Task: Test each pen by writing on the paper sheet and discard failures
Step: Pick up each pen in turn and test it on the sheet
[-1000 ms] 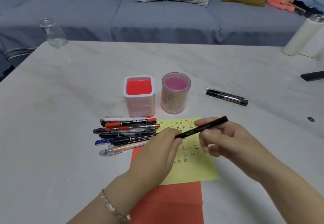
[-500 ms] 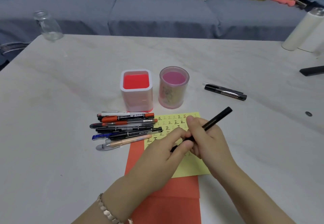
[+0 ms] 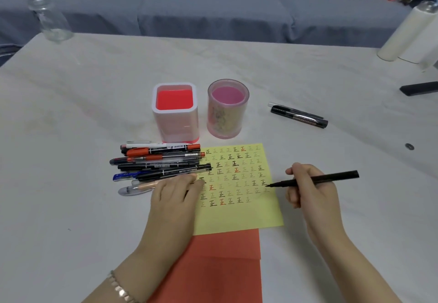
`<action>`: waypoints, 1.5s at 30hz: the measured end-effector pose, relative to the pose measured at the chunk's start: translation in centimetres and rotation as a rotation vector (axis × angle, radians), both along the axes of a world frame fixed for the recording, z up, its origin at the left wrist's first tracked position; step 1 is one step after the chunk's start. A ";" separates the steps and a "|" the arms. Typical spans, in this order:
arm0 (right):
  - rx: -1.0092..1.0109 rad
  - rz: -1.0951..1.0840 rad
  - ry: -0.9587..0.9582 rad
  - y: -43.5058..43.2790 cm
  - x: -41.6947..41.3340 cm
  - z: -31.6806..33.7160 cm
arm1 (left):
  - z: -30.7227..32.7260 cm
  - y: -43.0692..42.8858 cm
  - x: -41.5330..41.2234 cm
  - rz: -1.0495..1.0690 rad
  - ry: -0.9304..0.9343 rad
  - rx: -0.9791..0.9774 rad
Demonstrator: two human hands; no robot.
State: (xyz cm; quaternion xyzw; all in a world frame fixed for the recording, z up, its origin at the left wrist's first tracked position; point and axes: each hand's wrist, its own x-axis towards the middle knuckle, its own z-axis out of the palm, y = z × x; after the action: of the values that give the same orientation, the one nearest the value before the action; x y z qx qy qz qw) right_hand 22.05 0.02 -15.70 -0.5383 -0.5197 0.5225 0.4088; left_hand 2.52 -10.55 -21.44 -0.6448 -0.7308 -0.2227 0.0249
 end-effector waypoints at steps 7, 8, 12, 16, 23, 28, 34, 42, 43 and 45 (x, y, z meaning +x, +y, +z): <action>0.038 -0.041 0.027 0.2 0.8 -0.4 | 0.1 2.8 4.4 -0.257 -0.017 -0.191; 0.036 -0.037 0.040 0.1 0.8 -0.5 | 0.2 3.2 4.7 -0.259 0.017 -0.248; 0.063 0.008 -0.024 -0.6 1.1 -0.7 | -0.7 3.9 4.2 -0.237 0.115 -0.321; 0.063 0.076 -0.081 -1.3 1.3 -1.4 | -1.1 2.7 3.1 -0.240 0.104 -0.345; 0.096 0.085 -0.104 -2.2 -0.1 -1.8 | -1.6 0.9 1.7 -0.170 0.062 -0.285; 0.030 0.004 0.027 -2.4 -1.7 -1.2 | -1.7 1.4 2.4 -0.095 0.031 -0.238; -0.038 -0.018 0.087 -2.3 -3.2 -1.6 | -1.7 2.1 2.5 -0.056 -0.012 -0.218; 0.059 -0.140 -0.094 -2.1 -4.7 -4.2 | -1.9 2.0 2.5 -0.075 -0.020 -0.153; 0.078 -0.154 -0.106 -2.2 -4.9 -4.5 | -1.9 2.0 2.5 -0.077 -0.019 -0.145; 0.112 -0.165 -0.137 -2.3 -5.0 -5.0 | -2.0 2.0 2.4 -0.074 -0.018 -0.140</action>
State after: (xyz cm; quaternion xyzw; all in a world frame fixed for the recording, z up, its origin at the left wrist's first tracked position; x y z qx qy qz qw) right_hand 17.03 -2.23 -20.69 -0.5902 -0.5287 0.4192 0.4432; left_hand 4.93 -8.55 -23.41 -0.6696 -0.7203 -0.1777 -0.0352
